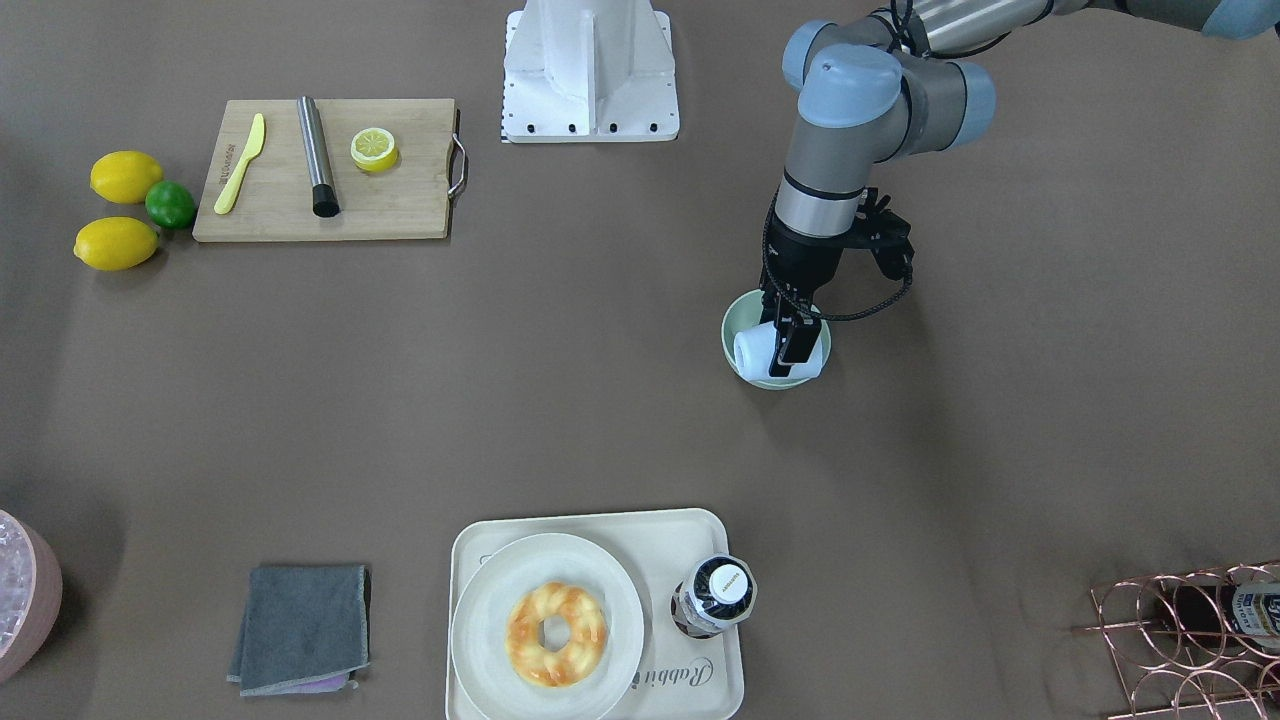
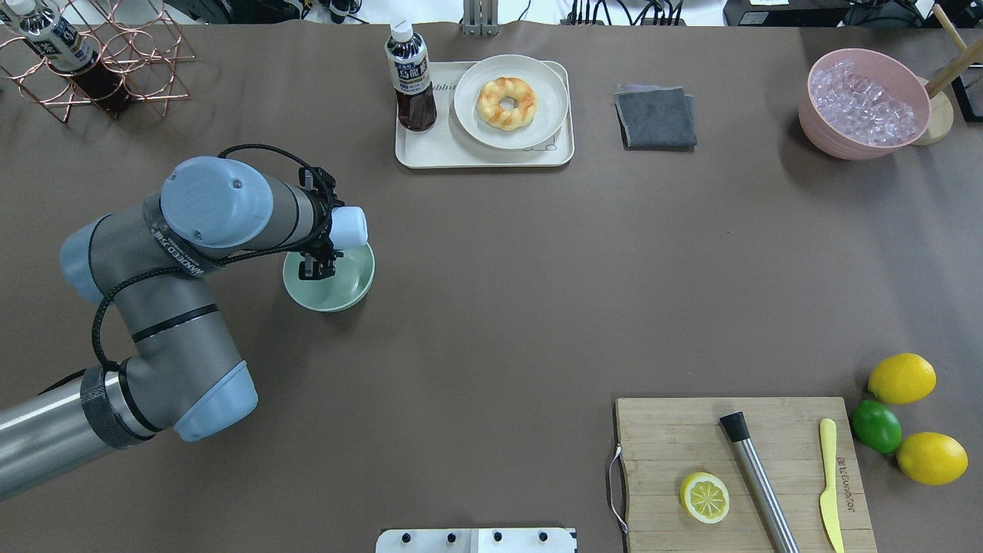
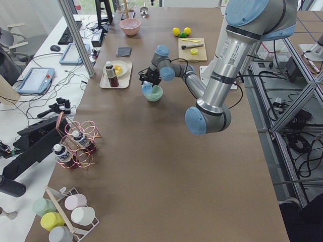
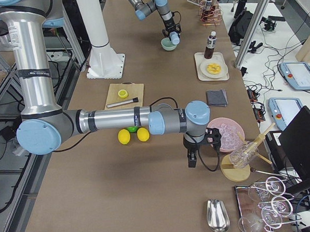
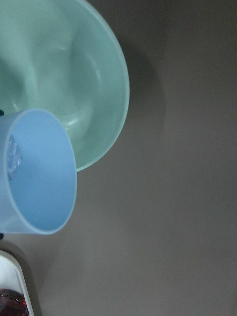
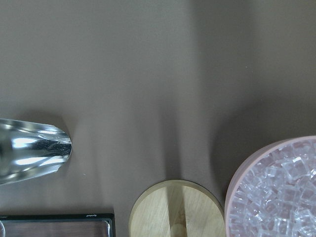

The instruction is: Pour ice into bowl

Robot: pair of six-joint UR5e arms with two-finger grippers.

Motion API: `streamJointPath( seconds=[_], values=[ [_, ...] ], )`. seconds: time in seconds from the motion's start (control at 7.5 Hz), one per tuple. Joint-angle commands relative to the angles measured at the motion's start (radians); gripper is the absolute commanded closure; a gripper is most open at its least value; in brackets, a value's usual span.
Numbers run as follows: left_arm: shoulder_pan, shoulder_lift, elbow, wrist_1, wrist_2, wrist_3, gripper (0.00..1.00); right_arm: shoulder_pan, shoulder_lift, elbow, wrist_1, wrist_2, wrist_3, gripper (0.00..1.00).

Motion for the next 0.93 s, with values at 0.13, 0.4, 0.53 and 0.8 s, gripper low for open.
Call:
streamJointPath(
  seconds=[0.13, 0.4, 0.53, 0.8],
  values=[
    [-0.005, 0.002, 0.010, -0.105, 0.009, -0.127, 0.48, 0.000, -0.014, 0.034, -0.001, 0.001, -0.003, 0.00],
    [0.008, 0.010, 0.015, -0.145, 0.049, -0.178, 0.48, 0.000, -0.015, 0.034, -0.001, 0.001, -0.002, 0.00],
    [0.043, 0.040, 0.015, -0.206, 0.098, -0.181, 0.48, 0.000, -0.023, 0.034, -0.001, 0.001, -0.006, 0.00],
    [0.054, 0.053, 0.013, -0.243, 0.124, -0.223, 0.48, 0.000, -0.025, 0.037, 0.000, 0.001, -0.009, 0.00]
  ],
)
